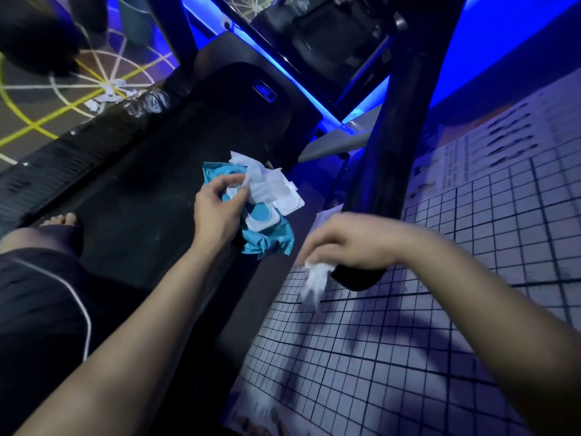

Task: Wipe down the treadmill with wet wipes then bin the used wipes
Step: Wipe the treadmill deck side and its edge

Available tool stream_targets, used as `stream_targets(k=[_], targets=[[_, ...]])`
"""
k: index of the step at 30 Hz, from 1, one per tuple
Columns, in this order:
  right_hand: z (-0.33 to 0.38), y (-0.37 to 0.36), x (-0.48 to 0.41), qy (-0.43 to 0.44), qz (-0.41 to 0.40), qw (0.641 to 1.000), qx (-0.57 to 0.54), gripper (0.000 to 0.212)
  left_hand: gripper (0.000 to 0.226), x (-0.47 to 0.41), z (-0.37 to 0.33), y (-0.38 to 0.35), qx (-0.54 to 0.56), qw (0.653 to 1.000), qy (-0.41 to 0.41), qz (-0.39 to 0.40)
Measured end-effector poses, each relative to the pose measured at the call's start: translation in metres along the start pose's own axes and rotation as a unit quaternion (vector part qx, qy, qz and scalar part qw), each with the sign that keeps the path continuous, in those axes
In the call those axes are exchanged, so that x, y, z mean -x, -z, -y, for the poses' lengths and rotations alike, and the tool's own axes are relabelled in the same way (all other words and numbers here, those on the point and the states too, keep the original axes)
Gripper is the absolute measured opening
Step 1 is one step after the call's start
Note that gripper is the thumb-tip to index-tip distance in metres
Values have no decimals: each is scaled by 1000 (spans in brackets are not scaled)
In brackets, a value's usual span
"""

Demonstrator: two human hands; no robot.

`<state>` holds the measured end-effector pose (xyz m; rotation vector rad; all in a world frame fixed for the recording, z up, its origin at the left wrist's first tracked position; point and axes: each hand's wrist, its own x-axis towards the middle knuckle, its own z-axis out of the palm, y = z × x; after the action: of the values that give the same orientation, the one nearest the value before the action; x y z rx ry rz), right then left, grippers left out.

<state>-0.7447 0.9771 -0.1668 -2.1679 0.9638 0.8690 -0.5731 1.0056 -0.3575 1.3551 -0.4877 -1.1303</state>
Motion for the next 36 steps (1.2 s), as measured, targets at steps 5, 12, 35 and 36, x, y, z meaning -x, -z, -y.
stream_targets(k=[5, 12, 35, 36], targets=[[-32, 35, 3, -63, -264, 956, -107, 18, 12, 2, 2, 2, 31, 999, 11, -19], [-70, 21, -43, -216, -151, 952, 156, 15, 14, 7, 5, -1, 17, 1000, 7, -8], [-34, -9, 0, -103, -502, 840, -178, 23, 16, 11, -8, 12, 38, 999, 10, 15], [-33, -18, -3, -111, -504, 842, -157, 24, 16, 10, -9, 13, 38, 999, 14, 19]])
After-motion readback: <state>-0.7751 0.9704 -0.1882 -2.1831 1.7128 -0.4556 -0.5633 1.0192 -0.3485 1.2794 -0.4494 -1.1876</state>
